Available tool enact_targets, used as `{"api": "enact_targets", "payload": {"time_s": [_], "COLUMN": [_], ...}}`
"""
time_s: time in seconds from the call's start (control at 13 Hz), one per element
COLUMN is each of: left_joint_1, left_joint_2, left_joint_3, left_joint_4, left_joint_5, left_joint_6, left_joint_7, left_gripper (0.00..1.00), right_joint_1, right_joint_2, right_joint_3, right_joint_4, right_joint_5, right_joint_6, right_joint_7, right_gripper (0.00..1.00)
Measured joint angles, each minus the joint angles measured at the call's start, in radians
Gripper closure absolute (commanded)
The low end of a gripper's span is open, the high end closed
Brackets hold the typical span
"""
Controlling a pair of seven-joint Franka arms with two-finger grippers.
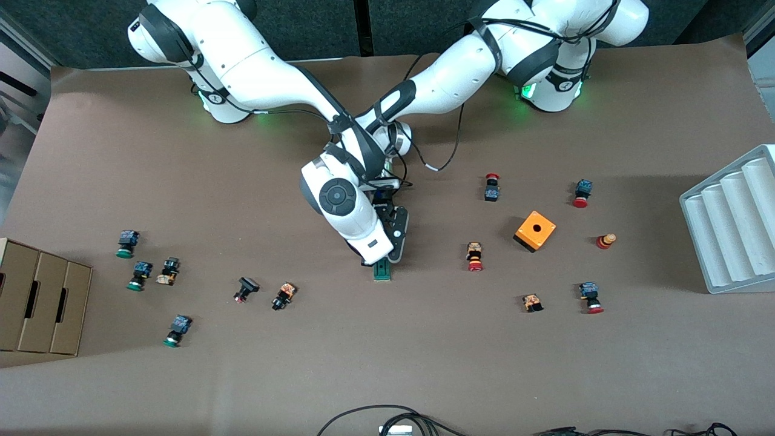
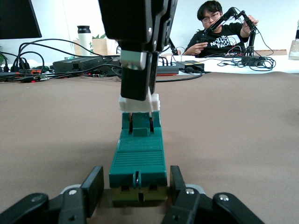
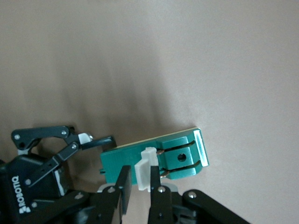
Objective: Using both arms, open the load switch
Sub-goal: 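Press the handle blades down into the clips with the right gripper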
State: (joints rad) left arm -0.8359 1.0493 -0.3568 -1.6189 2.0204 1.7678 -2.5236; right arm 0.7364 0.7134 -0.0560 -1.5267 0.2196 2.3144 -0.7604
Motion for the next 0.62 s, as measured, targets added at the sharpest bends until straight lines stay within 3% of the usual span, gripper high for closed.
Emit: {"api": "enact_targets", "payload": {"time_s": [0.62], "left_joint_1": [0.0], "left_joint_2": [0.0], "left_joint_3": [0.0], "left_joint_4": [0.0], "left_joint_5": [0.0], "left_joint_6": [0.0], "left_joint_7": [0.001], "left_gripper": [0.36], "right_joint_1": [0.019], "right_joint_2": [-0.001], "right_joint_3": [0.0], "right_joint_4": [-0.014], "right_joint_5": [-0.005], "right_joint_6": [0.0], "right_joint_7": [0.033], "right_gripper": [0.78]}}
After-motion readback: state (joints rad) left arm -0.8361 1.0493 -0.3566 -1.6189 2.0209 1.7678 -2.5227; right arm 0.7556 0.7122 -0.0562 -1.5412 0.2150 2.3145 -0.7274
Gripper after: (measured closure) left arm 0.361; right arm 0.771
